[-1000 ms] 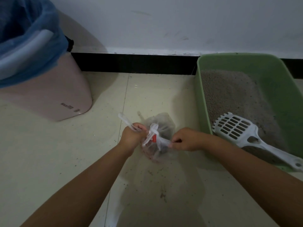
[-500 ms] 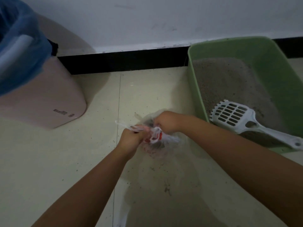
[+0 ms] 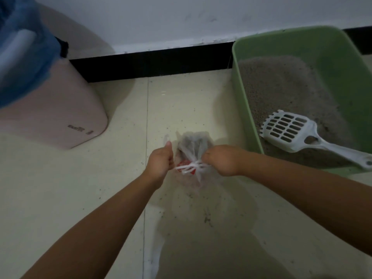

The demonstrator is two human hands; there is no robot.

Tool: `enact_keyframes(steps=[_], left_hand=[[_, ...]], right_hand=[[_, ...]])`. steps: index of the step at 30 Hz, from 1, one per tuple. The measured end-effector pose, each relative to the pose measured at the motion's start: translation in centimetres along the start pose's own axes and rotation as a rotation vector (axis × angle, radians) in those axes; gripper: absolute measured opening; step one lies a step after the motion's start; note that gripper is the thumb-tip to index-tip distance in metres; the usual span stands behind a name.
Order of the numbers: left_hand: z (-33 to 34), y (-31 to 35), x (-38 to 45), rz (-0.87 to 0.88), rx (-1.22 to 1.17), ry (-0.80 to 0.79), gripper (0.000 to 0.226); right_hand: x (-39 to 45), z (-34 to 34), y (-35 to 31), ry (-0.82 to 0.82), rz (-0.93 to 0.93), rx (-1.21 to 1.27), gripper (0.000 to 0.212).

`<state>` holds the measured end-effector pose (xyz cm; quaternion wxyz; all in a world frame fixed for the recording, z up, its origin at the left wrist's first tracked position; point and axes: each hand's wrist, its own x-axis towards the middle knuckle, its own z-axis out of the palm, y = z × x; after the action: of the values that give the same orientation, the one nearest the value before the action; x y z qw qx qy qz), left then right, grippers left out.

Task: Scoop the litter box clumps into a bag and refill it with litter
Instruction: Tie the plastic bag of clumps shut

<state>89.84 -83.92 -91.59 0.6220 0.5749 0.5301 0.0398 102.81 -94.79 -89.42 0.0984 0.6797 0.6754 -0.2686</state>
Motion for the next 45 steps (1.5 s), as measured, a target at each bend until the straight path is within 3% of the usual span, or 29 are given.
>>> enact_keyframes(steps=[5,8,12,14,16,18,20,23,26,31,34,42,45], left_hand=[[0.3,-0.3,0.3,-0.130,0.150,0.030,0.052],[-0.1,-0.5,0.8,-0.072,0.343,0.103,0.026],[-1.6,-0.7,0.2,0.309,0.883,0.145,0.091],[-1.9,-0.5,0.0,0.575,1.135,0.081,0.086],[-1.6,-0.4,0.0,0.804,1.298,-0.042,0.061],[-1.0,-1.0,0.6,0.891,1.286,-0.176,0.039],[-0.4,-1.3,0.8,0.868,1.289,-0.251,0.038],[0.5,-1.4,1.1,0.840,1.379,-0.168,0.035],[0.6,0.1,0.9,0.821,1.349,-0.153,0.034],[-0.8,3.1,1.1,0.791,0.996,-0.051,0.026],[-1.6,5.6,0.4,0.830,0.930,-0.033,0.026],[-7.1,15.8,-2.2,1.089,0.642,0.303,0.025],[-10.7,20.4,-3.9,1.092,0.550,0.430,0.020]], right_hand=[[0.0,0.8,-0.5,-0.055,0.075,0.008,0.034],[-0.3,1.0,-0.3,0.021,0.074,0.028,0.033],[-1.3,1.3,-0.2,0.349,0.053,0.075,0.042],[-1.4,2.1,0.1,0.431,0.042,0.097,0.042],[-1.3,2.7,-0.1,0.468,0.042,0.063,0.030],[-1.3,2.8,-0.6,0.428,0.040,0.024,0.030],[-1.3,2.6,-1.0,0.422,0.084,-0.003,0.035],[-1.3,2.5,-0.9,0.431,0.117,0.061,0.027],[-1.4,2.2,-0.6,0.429,0.150,0.176,0.033],[-1.4,-1.0,-0.1,0.490,0.357,0.517,0.029],[-1.0,-4.0,-0.2,0.609,0.397,0.634,0.026],[1.3,-16.1,-2.1,0.930,0.327,0.712,0.024],[2.4,-21.8,-3.9,1.052,0.224,0.679,0.021]])
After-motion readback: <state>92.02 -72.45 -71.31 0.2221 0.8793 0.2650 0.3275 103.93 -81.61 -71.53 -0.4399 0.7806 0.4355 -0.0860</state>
